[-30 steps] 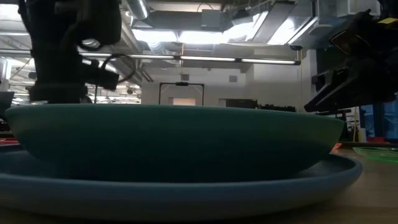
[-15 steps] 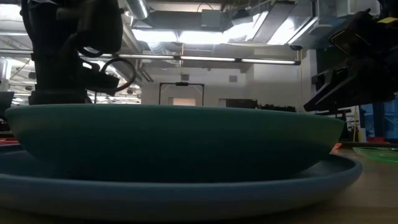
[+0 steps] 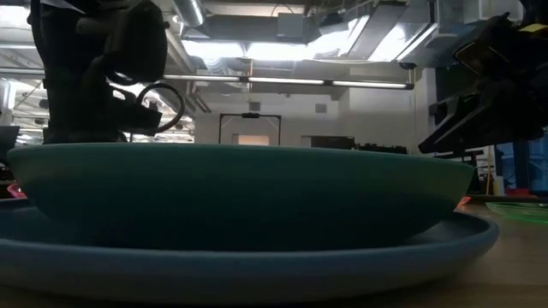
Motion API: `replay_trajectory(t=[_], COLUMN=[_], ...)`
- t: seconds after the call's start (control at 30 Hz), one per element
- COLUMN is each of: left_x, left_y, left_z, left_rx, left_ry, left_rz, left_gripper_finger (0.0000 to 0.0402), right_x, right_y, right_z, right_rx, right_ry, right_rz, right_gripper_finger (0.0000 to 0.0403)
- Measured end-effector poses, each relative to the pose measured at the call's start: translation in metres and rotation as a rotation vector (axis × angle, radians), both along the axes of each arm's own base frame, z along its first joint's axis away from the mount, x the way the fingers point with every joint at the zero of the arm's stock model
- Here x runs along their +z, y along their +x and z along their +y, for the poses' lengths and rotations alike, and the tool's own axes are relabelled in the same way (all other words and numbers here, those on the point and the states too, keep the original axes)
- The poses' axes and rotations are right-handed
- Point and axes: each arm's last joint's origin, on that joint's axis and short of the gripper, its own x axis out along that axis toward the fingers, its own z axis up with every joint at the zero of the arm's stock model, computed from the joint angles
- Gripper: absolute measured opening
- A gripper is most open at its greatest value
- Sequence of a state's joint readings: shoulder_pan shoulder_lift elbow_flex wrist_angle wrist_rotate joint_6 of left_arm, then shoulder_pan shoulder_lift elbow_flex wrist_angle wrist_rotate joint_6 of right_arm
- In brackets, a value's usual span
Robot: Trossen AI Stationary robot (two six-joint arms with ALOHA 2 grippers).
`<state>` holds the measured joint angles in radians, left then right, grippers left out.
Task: Stack plastic plates
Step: Stack the light pink plate on the light blue plate
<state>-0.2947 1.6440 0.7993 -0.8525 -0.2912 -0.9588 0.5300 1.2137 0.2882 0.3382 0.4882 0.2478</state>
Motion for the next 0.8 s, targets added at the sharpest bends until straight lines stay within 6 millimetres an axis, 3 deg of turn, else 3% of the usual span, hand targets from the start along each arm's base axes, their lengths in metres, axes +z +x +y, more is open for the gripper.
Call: replay_trajectory(t=[0.3, 0.8], left_x=[0.009, 0.094], left_y=[0.004, 0.06], left_z=[-0.004, -0.053], left_rx=[-0.066, -0.405], left_ry=[0.038, 0.036], left_rz=[0.014, -0.289], left_gripper_finger=[0.0002, 0.0001], right_x=[0.0, 0.0], right_y=[0.0, 0.0], right_z=[0.0, 0.0], right_rx=[-0.003, -0.003], right_ry=[0.006, 0.005], right_rz=[0.001, 0.005], right_gripper_finger=[0.0144, 0.0144])
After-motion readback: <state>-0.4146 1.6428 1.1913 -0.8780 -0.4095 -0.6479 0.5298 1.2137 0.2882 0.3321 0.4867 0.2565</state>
